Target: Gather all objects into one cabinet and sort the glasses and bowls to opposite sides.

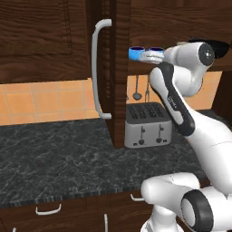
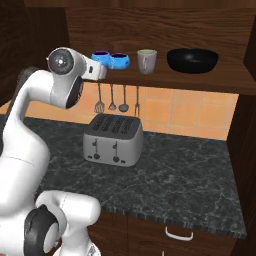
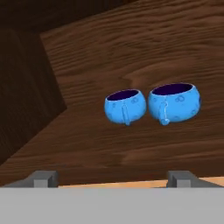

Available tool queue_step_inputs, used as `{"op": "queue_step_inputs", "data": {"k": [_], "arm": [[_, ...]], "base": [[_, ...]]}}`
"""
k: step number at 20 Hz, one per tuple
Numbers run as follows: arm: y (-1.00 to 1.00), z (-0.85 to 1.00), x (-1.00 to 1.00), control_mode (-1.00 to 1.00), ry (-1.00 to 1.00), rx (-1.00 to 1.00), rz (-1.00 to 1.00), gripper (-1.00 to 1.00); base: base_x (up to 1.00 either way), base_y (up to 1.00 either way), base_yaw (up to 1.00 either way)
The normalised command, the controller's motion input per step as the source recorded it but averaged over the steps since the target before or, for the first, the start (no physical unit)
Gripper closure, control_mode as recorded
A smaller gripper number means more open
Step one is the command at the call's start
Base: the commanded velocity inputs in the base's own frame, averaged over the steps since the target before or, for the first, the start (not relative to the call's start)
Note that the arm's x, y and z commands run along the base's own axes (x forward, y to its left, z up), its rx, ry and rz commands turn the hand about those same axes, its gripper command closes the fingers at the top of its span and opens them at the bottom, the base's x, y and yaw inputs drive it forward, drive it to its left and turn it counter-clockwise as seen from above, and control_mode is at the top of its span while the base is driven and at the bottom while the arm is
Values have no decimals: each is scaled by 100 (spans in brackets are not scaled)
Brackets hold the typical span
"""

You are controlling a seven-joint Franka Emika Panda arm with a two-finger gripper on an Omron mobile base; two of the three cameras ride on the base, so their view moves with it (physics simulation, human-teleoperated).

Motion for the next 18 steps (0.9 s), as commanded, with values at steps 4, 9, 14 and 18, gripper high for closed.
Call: {"op": "queue_step_inputs", "data": {"k": [4,9,14,18], "arm": [[-10,82,-100,-100,-4,23,0,-100],[-10,76,-100,-100,2,22,0,-100],[0,-19,-100,-100,-5,3,0,-100],[0,-8,-100,-100,-9,3,0,-100]], "base": [[0,0,0],[0,0,0],[0,0,0],[0,0,0]]}}
